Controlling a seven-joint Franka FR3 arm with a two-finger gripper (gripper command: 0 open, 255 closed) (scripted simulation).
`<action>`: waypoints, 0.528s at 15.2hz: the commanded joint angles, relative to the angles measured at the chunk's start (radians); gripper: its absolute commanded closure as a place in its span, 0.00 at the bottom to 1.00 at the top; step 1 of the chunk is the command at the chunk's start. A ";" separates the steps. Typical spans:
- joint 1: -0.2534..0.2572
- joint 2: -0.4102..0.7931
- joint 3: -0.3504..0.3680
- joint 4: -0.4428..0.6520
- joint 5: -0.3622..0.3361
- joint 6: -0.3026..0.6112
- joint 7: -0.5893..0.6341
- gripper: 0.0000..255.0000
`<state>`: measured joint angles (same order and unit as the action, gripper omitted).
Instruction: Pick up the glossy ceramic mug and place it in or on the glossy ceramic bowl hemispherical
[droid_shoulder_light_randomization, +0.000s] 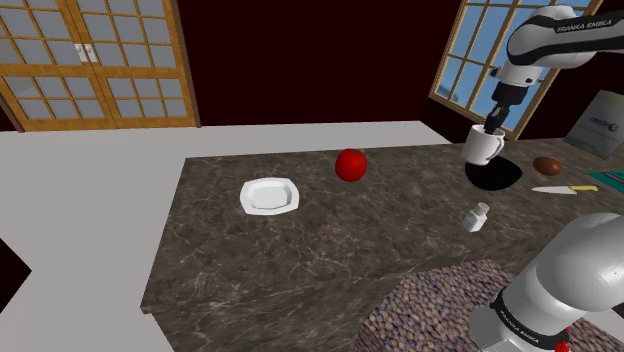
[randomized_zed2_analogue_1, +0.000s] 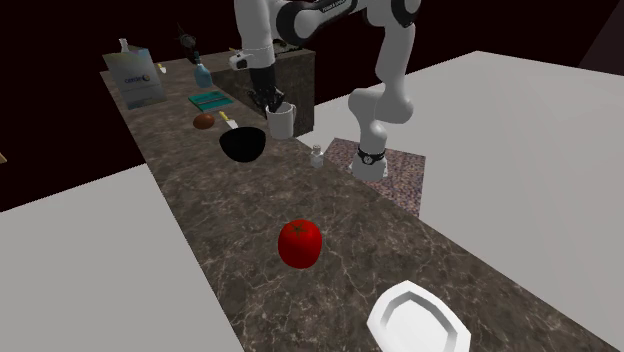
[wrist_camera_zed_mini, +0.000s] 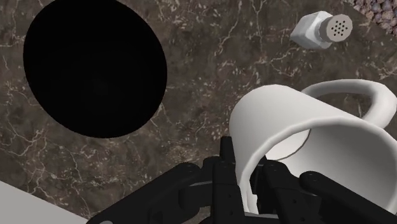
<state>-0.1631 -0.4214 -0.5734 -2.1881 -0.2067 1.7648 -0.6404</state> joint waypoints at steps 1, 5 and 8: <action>-0.004 0.039 -0.043 0.050 0.003 -0.008 -0.057 1.00; -0.008 0.145 -0.139 0.162 0.035 -0.014 -0.181 1.00; -0.012 0.245 -0.215 0.258 0.085 -0.022 -0.286 1.00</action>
<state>-0.1731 -0.2170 -0.7582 -1.9730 -0.1421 1.7498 -0.8813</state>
